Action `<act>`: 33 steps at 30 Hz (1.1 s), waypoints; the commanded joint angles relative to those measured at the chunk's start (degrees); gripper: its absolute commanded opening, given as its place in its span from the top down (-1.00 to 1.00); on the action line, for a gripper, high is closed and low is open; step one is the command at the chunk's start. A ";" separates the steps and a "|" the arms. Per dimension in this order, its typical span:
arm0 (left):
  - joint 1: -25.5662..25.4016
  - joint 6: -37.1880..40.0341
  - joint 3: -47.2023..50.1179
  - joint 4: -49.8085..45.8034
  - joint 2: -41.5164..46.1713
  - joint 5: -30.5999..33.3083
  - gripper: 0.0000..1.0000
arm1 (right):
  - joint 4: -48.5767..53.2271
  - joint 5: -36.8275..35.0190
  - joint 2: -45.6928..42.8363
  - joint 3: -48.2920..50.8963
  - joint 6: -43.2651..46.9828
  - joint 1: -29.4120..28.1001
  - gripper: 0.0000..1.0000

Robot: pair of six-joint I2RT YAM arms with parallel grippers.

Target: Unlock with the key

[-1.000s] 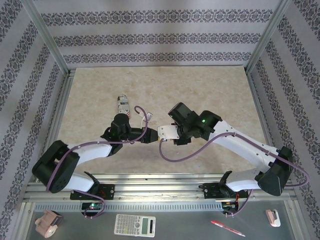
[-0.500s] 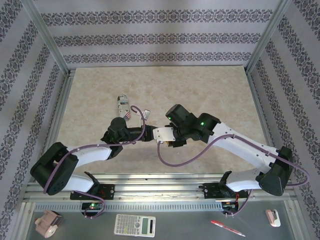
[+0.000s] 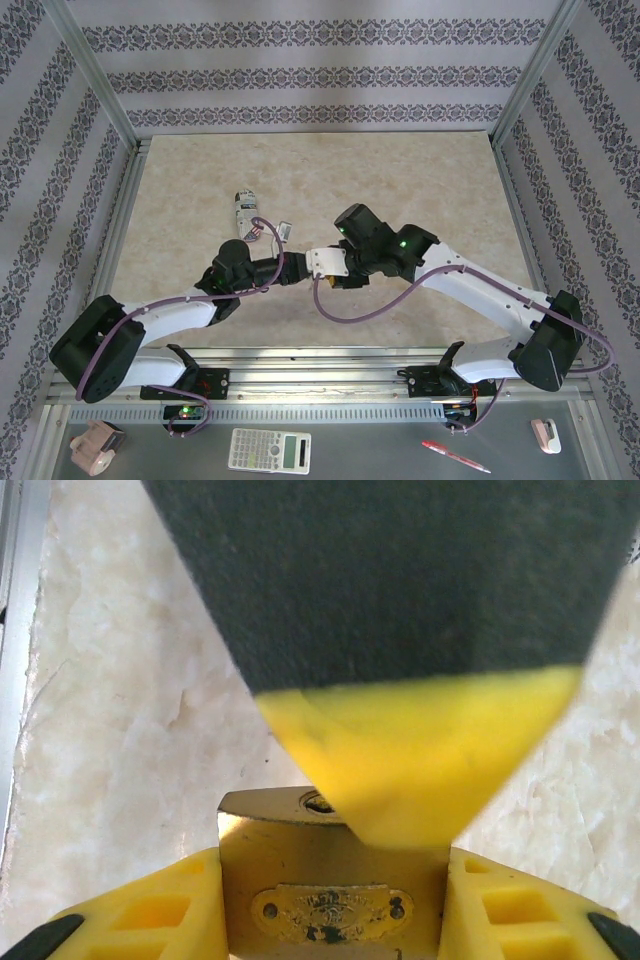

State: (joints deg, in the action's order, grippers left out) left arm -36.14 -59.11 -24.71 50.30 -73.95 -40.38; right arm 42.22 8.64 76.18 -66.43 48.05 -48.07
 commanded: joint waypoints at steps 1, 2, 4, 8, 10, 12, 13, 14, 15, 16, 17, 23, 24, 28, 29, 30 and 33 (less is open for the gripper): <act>1.14 1.88 1.18 -4.18 1.51 2.23 1.00 | -4.41 2.52 -1.60 0.42 -1.05 1.13 1.00; 1.32 2.77 0.92 -6.31 2.39 2.55 1.00 | -4.51 2.56 -1.89 0.80 -1.11 1.38 1.00; 1.63 4.66 0.24 -11.17 3.98 3.14 1.00 | -4.27 2.65 -2.05 1.14 -1.36 1.90 1.00; 3.46 6.65 -0.98 -19.41 6.27 4.28 1.00 | -4.48 2.77 -1.94 1.95 -2.73 3.69 1.00; 3.76 8.20 -2.12 -24.78 7.50 5.14 1.00 | -5.02 2.91 -2.02 2.43 -4.31 4.64 1.00; 3.80 10.40 -3.67 -30.22 8.91 5.49 1.00 | -5.59 2.96 -1.75 2.56 -7.78 5.54 1.00; 3.78 11.84 -4.83 -34.42 9.68 6.01 0.70 | -5.74 2.81 -1.51 2.18 -11.10 6.08 1.00; 3.80 13.16 -5.86 -38.98 10.76 7.15 0.38 | -5.43 2.18 -1.13 1.42 -15.11 6.32 1.00; 3.77 13.83 -6.44 -42.11 11.90 8.08 0.21 | -5.08 0.66 -0.77 0.79 -19.02 6.41 1.00; 3.80 14.24 -6.65 -45.11 13.39 9.20 0.07 | -4.45 -1.65 -0.38 -0.14 -24.52 6.62 1.00; 3.87 14.21 -6.67 -47.30 15.44 10.33 -0.05 | -3.17 -2.90 0.09 -1.05 -30.38 7.11 1.00; 4.54 13.60 -6.72 -54.44 25.17 13.43 -0.52 | 10.32 -5.81 8.47 -4.56 -58.98 12.03 1.00; 4.53 13.66 -7.05 -54.98 25.87 13.64 -0.53 | 10.73 -7.52 9.72 -3.46 -61.30 12.17 1.00; 4.67 14.33 -8.96 -57.94 27.56 13.97 -0.56 | 9.06 -8.89 14.58 2.01 -68.47 14.43 1.00; 4.68 14.59 -9.47 -58.80 27.95 14.02 -0.56 | 8.08 -9.85 15.54 3.11 -69.31 14.54 1.00; 4.68 14.87 -9.90 -59.46 28.28 14.16 -0.56 | 7.33 -10.08 16.48 3.84 -70.03 14.83 1.00; 4.65 15.68 -11.08 -61.47 29.36 14.55 -0.57 | 4.96 -10.36 19.38 5.19 -71.42 15.94 0.87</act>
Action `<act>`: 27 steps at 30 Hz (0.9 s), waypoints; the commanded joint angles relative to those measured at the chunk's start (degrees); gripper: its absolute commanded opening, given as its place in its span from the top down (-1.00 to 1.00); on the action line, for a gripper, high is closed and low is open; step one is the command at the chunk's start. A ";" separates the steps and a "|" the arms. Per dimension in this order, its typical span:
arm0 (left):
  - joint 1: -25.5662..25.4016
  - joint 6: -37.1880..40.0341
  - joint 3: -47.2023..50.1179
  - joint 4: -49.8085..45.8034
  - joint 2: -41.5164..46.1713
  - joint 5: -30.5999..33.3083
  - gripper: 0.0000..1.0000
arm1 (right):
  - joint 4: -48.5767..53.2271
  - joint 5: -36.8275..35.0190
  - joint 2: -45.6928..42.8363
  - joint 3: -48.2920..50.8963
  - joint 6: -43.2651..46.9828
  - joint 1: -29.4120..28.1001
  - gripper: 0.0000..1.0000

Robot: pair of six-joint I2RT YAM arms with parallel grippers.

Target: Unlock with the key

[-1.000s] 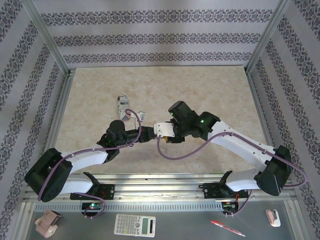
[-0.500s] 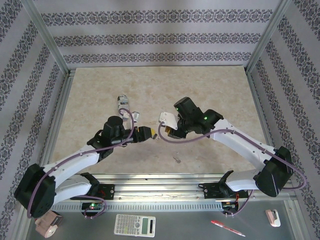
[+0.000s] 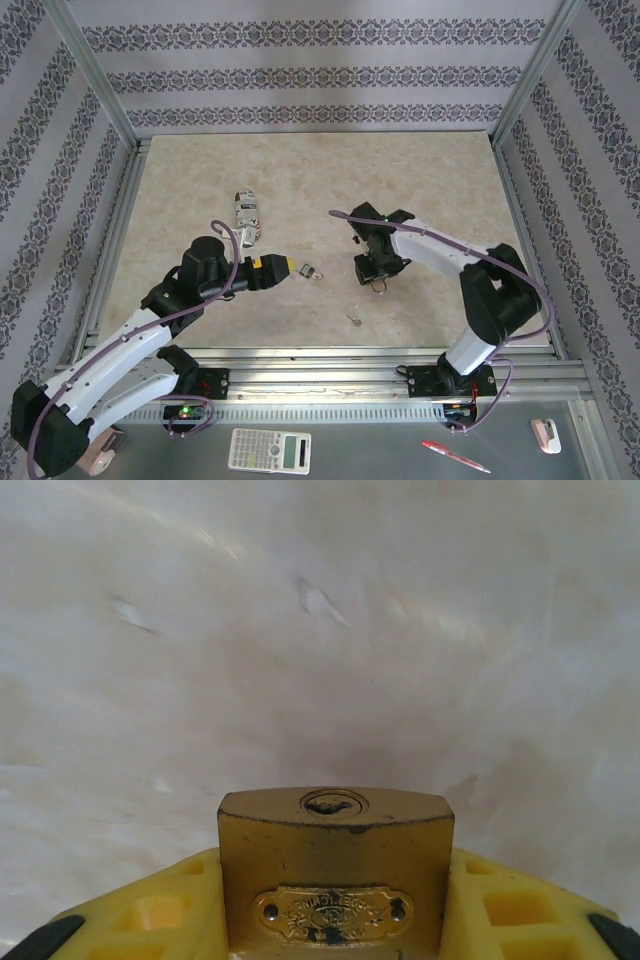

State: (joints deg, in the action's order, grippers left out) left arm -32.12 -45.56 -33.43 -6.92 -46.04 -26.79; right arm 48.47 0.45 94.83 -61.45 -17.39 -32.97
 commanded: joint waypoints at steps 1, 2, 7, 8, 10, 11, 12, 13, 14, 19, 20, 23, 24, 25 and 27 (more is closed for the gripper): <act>0.58 2.31 -2.66 -4.79 1.80 1.03 -0.58 | -1.57 -2.15 1.66 0.25 -6.27 1.04 0.71; 0.66 2.32 -2.84 -5.18 2.15 1.13 -0.58 | -1.86 -1.86 2.30 0.24 -6.57 1.24 0.45; 0.81 2.14 -2.87 -6.73 4.28 2.03 -0.61 | -2.75 -1.19 -0.86 1.13 -5.72 1.62 -0.17; 0.90 2.12 -2.69 -6.71 4.67 1.93 -0.62 | -2.61 -1.84 -2.47 1.58 -5.51 1.64 -0.31; 0.88 2.18 -2.44 -6.71 4.95 1.87 -0.62 | -2.23 -1.48 -4.78 2.50 -4.79 1.99 -0.33; 1.00 2.19 -2.33 -6.71 5.04 1.96 -0.63 | -1.67 -1.53 -5.73 2.73 -4.73 2.12 -0.34; 1.09 2.14 -2.25 -6.71 5.08 1.92 -0.63 | -0.73 -1.65 -6.47 2.83 -4.64 2.00 -0.35; 1.17 2.24 -2.24 -6.56 5.00 1.65 -0.63 | -0.06 -1.75 -7.40 2.95 -4.80 1.80 -0.37; 1.17 2.28 -2.31 -6.36 4.94 1.31 -0.63 | 0.33 -1.73 -8.43 3.15 -5.08 1.54 -0.38; 1.35 3.59 -3.83 -8.39 5.95 1.81 -0.64 | 0.15 -0.30 -12.13 2.72 -5.33 -5.84 -0.29; 1.34 3.70 -4.07 -8.99 6.41 2.06 -0.64 | -0.18 2.13 -11.73 2.79 -5.72 -7.25 -0.23; 1.35 3.84 -3.88 -10.79 8.55 3.19 -0.64 | -2.29 3.37 -10.10 4.77 -7.19 -12.08 -0.08; 1.33 3.69 -3.41 -11.13 9.55 3.59 -0.64 | -3.06 3.73 -9.37 5.52 -7.51 -12.89 -0.04; 1.31 3.55 -2.99 -11.42 10.71 3.86 -0.64 | -3.69 4.18 -8.43 6.02 -7.74 -13.68 0.01; 1.33 3.03 -2.17 -12.19 12.91 4.47 -0.64 | -4.20 3.62 -6.68 6.39 -7.77 -14.91 0.06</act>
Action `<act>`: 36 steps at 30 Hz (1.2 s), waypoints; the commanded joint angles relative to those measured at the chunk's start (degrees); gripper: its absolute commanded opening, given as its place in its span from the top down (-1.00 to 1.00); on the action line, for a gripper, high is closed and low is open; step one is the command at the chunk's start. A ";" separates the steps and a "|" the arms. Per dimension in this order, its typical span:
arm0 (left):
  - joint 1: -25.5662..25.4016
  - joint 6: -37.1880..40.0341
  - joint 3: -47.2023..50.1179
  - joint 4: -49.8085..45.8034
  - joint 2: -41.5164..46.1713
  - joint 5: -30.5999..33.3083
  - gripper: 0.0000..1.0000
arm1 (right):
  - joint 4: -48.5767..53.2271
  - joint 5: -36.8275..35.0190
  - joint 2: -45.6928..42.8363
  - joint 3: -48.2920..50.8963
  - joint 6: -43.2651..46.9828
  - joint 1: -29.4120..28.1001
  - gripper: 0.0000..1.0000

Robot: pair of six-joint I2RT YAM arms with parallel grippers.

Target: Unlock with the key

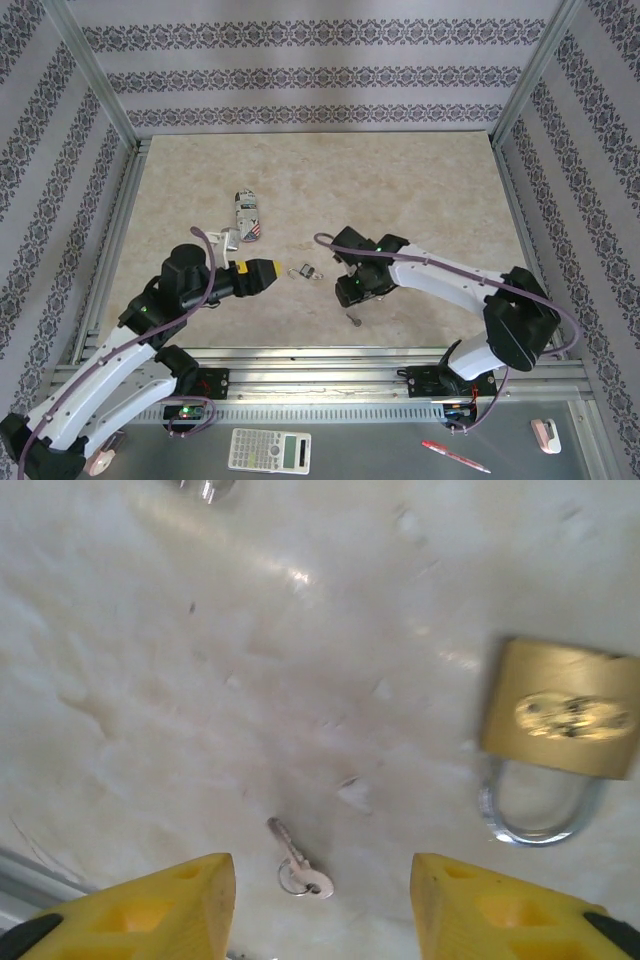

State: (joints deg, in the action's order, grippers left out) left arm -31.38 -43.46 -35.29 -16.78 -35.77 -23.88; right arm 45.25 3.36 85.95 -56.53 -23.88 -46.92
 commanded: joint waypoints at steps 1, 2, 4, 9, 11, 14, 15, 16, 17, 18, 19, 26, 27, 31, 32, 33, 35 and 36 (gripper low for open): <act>0.61 0.75 -0.10 -3.03 3.59 1.79 -0.64 | -1.49 0.47 2.98 1.64 -1.02 -1.50 0.09; 0.60 0.66 0.02 -3.78 4.50 1.90 -0.64 | -2.25 0.36 3.74 1.84 -0.78 -1.81 0.12; 0.56 0.58 0.21 -5.10 5.88 2.14 -0.64 | -3.46 0.08 5.26 2.45 -0.33 -1.93 0.19; 0.59 0.49 0.47 -8.12 8.89 3.70 -0.65 | -6.00 0.16 8.27 3.43 0.21 -2.65 0.21; 0.61 0.29 0.76 -8.33 9.48 3.75 -0.65 | -6.73 0.48 9.48 3.46 0.60 -2.74 0.21; 0.58 0.04 1.01 -8.28 9.62 3.64 -0.65 | -7.19 0.87 10.87 2.56 1.03 -3.36 0.21; 0.60 -0.04 0.99 -8.31 9.58 3.66 -0.65 | -7.07 0.69 11.27 2.32 1.04 -3.52 0.21; 0.61 -0.04 0.99 -8.31 9.58 3.66 -0.65 | -6.79 0.65 11.71 2.09 1.05 -3.60 0.21; 0.58 -0.04 0.84 -8.44 9.67 3.66 -0.65 | -6.59 0.69 12.02 2.10 1.07 -3.73 0.21; 0.55 -0.04 0.83 -8.51 9.75 3.66 -0.65 | -6.58 0.56 12.13 2.28 1.01 -3.94 0.21; 0.61 -0.04 0.91 -8.44 9.88 3.53 -0.65 | -6.67 0.51 12.13 2.48 0.72 -4.14 0.19; 0.56 -0.32 1.49 -8.32 9.69 3.60 -0.65 | -5.80 -0.18 9.09 3.10 -0.41 -5.56 0.12; 0.61 -0.52 1.71 -8.13 9.67 3.66 -0.65 | -5.48 -0.43 8.57 3.11 -0.34 -5.52 0.11; 0.61 -1.13 2.31 -7.22 9.52 3.29 -0.65 | -4.16 -1.37 7.14 2.37 0.69 -5.55 0.02; 0.60 -1.29 2.37 -7.20 9.49 3.28 -0.65 | -3.76 -1.34 6.89 2.12 1.00 -5.55 0.00; 0.60 -1.39 2.33 -7.11 9.50 3.18 -0.65 | -3.51 -1.29 6.71 1.95 1.14 -5.55 -0.02; 0.55 -1.49 2.33 -7.11 9.58 3.14 -0.65 | -3.17 -0.99 6.27 1.70 1.55 -5.55 -0.06; 0.60 -1.48 2.33 -7.13 9.58 3.03 -0.65 | -3.00 -0.75 6.00 1.76 1.87 -5.55 -0.08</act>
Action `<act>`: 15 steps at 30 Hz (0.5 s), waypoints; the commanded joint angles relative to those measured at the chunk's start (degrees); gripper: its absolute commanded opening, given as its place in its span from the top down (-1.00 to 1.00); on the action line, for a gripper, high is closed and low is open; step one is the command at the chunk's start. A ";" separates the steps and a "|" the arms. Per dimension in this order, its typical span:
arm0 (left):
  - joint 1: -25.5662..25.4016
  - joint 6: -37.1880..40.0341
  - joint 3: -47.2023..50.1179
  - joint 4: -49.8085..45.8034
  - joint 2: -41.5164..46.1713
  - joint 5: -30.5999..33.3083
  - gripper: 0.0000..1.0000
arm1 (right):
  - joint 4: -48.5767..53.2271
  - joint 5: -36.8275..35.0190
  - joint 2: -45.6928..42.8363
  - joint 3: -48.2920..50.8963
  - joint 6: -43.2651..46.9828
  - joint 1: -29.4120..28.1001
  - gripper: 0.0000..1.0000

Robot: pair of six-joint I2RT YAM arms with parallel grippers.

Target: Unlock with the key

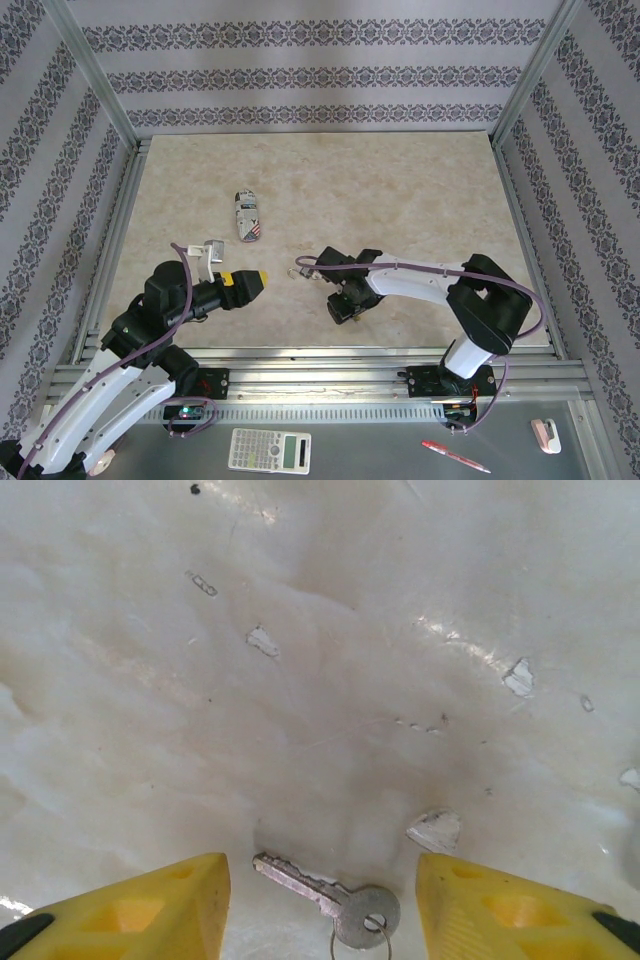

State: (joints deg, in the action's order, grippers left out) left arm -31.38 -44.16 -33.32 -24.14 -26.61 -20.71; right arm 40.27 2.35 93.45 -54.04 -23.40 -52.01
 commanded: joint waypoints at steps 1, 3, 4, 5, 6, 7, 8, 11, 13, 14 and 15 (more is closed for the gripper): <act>0.61 -0.83 0.47 0.25 0.42 -0.21 -0.65 | 2.15 0.52 -1.67 -0.77 1.71 -0.46 -0.09; 0.61 -0.84 0.46 0.29 0.57 -0.21 -0.65 | 3.23 0.63 -1.87 -0.77 2.65 -0.46 -0.16; 0.61 -0.79 0.52 0.24 0.70 -0.12 -0.65 | 3.68 0.64 -1.87 -0.77 3.22 -0.46 -0.18; 0.61 -0.82 0.58 0.24 0.84 -0.03 -0.65 | 4.14 0.64 -1.78 -0.65 3.81 -0.46 -0.22; 0.60 -0.84 0.54 0.25 0.94 -0.06 -0.65 | 4.36 0.72 -1.70 -0.63 4.42 -0.55 -0.25; 0.61 -0.77 0.50 0.24 0.95 0.05 -0.65 | 4.46 0.73 -1.54 -0.56 4.94 -0.59 -0.27; 0.60 -0.70 0.51 0.25 0.95 0.10 -0.65 | 4.55 0.73 -1.15 -0.67 5.52 -0.62 -0.29; 0.59 -0.47 0.16 0.22 0.86 0.19 -0.65 | 4.73 0.02 0.39 -1.09 6.74 -0.63 -0.31; 0.55 -0.40 -0.05 0.03 0.88 0.16 -0.65 | 4.95 -0.10 1.60 -1.66 7.31 -0.64 -0.31; 0.59 -0.33 -0.16 -0.24 0.86 0.12 -0.65 | 5.06 -0.23 2.21 -1.92 7.65 -0.58 -0.31; 0.61 -0.15 -0.32 -0.50 0.94 0.13 -0.65 | 5.15 -0.24 2.66 -2.12 7.87 -0.63 -0.31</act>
State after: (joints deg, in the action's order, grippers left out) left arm -31.38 -44.36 -33.32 -24.14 -26.28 -20.69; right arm 43.51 2.61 94.39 -54.70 -17.58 -52.03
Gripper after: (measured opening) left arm 0.824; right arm 0.654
